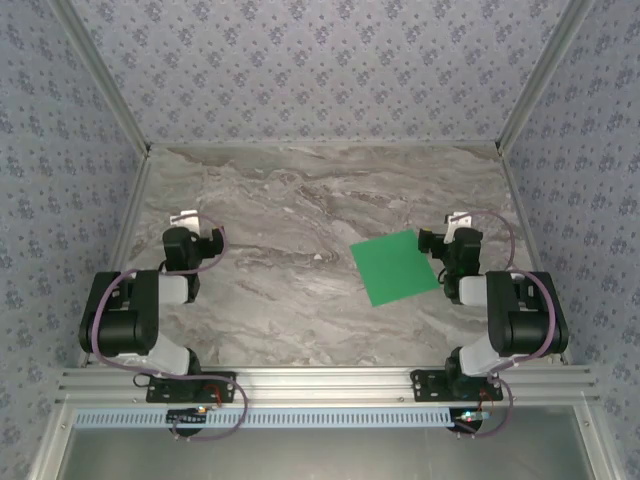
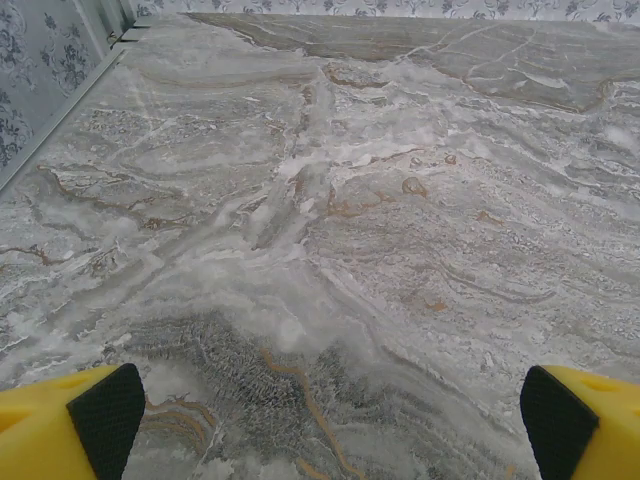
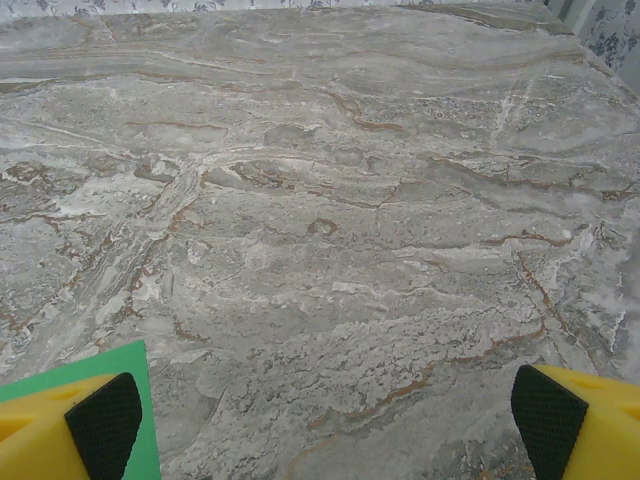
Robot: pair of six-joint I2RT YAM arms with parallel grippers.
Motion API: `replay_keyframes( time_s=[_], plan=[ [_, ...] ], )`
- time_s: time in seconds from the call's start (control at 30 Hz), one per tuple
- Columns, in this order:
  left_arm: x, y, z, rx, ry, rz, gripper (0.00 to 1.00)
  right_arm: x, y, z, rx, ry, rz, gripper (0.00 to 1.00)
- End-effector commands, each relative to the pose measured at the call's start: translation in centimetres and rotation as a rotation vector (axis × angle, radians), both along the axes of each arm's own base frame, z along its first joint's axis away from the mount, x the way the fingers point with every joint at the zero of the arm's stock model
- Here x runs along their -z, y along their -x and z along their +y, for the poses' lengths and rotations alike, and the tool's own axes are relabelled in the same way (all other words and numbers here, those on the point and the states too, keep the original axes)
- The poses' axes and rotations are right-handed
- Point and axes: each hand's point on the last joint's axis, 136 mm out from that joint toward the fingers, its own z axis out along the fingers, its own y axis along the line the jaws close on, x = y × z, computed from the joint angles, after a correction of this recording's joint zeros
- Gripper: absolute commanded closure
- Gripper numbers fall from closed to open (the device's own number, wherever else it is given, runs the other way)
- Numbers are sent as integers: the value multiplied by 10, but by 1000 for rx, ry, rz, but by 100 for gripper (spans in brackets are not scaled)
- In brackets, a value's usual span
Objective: Fold a paper plane with a square sheet of paper (pick it up from the middle)
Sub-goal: Move the square sheet of paper to the center of the table.
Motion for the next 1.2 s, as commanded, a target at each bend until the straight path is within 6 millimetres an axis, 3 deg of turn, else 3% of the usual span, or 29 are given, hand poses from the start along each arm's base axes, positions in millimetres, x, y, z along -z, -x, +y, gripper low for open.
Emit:
replay_keyframes(
  time_s=[0.0, 0.73, 1.0, 1.1, 1.17],
  plan=[
    [-7, -7, -2, 18, -2, -18, 1, -6, -6, 0, -13, 2, -15, 0],
    [-7, -7, -3, 20, -1, -21, 1, -7, -6, 0, -18, -6, -21, 0],
    [-48, 14, 15, -114, 37, -21, 1, -54, 6, -32, 216, -42, 54, 0],
    [-68, 28, 20, -197, 141, 13, 1, -68, 14, -30, 269, -111, 134, 0],
    [-78, 38, 17, -224, 211, 69, 1, -70, 22, -18, 249, -141, 205, 0]
  ],
)
